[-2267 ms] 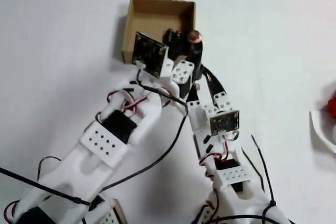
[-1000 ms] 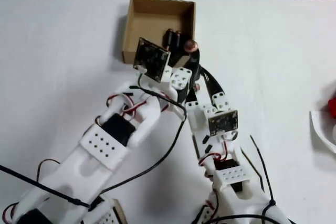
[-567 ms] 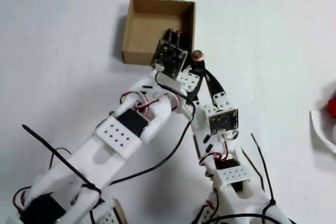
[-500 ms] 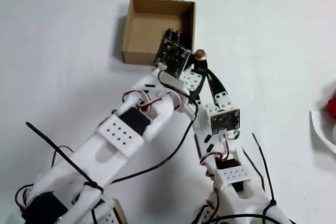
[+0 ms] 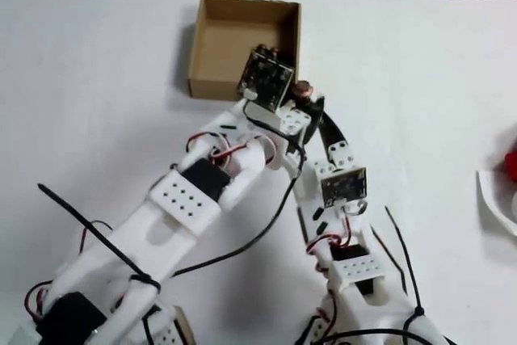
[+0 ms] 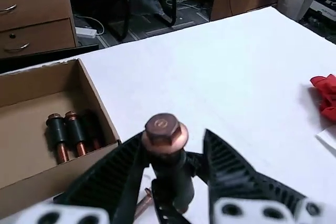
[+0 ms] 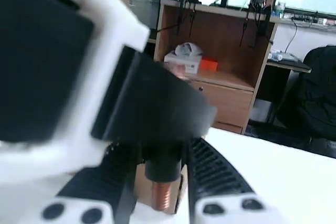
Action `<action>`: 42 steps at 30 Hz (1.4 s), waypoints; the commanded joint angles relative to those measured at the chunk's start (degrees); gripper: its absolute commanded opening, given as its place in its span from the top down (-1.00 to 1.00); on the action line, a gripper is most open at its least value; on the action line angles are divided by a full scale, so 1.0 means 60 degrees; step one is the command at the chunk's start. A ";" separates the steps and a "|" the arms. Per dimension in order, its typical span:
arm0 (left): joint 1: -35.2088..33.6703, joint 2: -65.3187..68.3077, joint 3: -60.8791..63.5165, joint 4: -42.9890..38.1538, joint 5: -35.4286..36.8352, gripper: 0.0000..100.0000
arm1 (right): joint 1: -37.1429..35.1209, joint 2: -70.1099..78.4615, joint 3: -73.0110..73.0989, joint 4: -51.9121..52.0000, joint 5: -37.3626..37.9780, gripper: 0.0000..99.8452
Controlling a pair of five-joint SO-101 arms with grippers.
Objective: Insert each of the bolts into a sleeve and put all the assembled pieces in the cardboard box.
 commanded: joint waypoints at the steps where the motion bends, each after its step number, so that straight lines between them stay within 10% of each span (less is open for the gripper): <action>1: -0.0176 -0.0059 -0.0286 0.0190 0.0000 0.59 | -0.0022 -0.0081 -0.0630 0.0007 0.0059 0.96; 31: -0.0864 -0.1861 -0.2454 0.0601 0.0059 0.59 | 0.0227 0.0007 -0.1905 0.1912 -0.0029 0.96; 42: -0.4982 -0.3311 -0.0462 0.3399 0.0015 0.59 | 0.0256 0.1590 -0.5802 0.4286 -0.0029 0.96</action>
